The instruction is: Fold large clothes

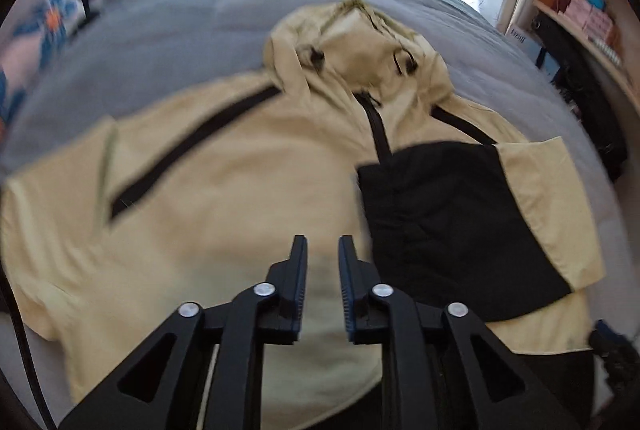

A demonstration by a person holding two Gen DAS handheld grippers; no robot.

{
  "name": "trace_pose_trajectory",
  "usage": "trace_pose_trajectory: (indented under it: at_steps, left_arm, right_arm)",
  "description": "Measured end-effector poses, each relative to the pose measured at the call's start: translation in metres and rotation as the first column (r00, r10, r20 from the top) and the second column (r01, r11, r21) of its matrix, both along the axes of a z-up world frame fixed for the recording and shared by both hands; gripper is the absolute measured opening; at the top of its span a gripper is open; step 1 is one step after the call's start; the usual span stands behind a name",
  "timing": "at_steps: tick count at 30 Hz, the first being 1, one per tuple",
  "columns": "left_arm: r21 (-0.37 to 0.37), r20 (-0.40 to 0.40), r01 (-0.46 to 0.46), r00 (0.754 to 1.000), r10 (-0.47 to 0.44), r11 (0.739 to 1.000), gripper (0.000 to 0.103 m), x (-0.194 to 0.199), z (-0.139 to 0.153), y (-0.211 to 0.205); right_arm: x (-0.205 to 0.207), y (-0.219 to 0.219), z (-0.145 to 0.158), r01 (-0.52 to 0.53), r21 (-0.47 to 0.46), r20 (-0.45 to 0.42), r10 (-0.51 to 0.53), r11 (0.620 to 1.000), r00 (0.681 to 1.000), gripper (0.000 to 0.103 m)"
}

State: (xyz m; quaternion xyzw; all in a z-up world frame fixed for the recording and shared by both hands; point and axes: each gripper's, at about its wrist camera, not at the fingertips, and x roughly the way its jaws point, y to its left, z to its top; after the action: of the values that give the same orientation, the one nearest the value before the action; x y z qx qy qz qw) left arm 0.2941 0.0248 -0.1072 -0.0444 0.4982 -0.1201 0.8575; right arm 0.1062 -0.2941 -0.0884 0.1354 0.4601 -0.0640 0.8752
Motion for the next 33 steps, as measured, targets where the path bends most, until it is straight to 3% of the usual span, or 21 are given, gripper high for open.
trace_pose_trajectory:
  at_steps: [4, 8, 11, 13, 16, 22, 25, 30, 33]
  left_arm:
    - [-0.08, -0.029, 0.029, 0.999, -0.031, 0.996, 0.051, -0.004, -0.013, -0.013]
    - [-0.091, -0.061, 0.072, 0.995, -0.078, 0.993, 0.066, -0.001, -0.023, -0.033]
    - [-0.065, -0.129, 0.094, 0.986, -0.102, 0.993, 0.064, 0.006, -0.04, -0.046]
    - [-0.017, -0.107, 0.115, 0.987, -0.116, 0.993, 0.028, 0.005, -0.044, -0.054]
    - [0.013, -0.07, 0.101, 0.993, -0.1, 0.995, 0.021, 0.002, -0.034, -0.058]
    - [0.059, 0.095, 0.051, 0.994, -0.056, 0.997, 0.02, -0.006, 0.017, -0.032]
    - [0.117, 0.132, 0.0, 0.991, -0.015, 0.993, 0.02, -0.004, 0.024, -0.008]
    - [0.168, 0.045, -0.039, 0.998, 0.032, 0.985, 0.023, 0.007, -0.009, 0.026]
    - [0.137, -0.01, -0.033, 0.999, 0.035, 0.99, 0.032, 0.011, -0.023, 0.032]
  right_arm:
    - [0.002, 0.002, -0.002, -0.001, -0.011, -0.009, 0.001, 1.0, 1.0, 0.045]
    - [0.003, 0.004, -0.004, -0.003, -0.013, -0.013, 0.002, 1.0, 1.0, 0.045]
    - [0.004, 0.005, -0.006, -0.006, -0.013, -0.02, 0.006, 1.0, 1.0, 0.045]
    - [0.005, 0.006, -0.006, -0.009, -0.015, -0.024, 0.009, 1.0, 1.0, 0.045]
    - [0.005, 0.007, -0.006, -0.01, -0.023, -0.02, 0.009, 1.0, 1.0, 0.045]
    - [0.005, 0.005, -0.003, 0.0, -0.035, -0.008, 0.0, 0.999, 1.0, 0.045]
    - [0.009, 0.003, -0.004, 0.006, -0.03, -0.016, -0.006, 1.0, 1.0, 0.045]
    - [0.016, 0.002, -0.013, 0.004, -0.014, -0.062, -0.005, 1.0, 0.998, 0.045]
    - [0.022, -0.004, -0.006, 0.004, 0.032, -0.045, -0.003, 0.999, 0.999, 0.048]
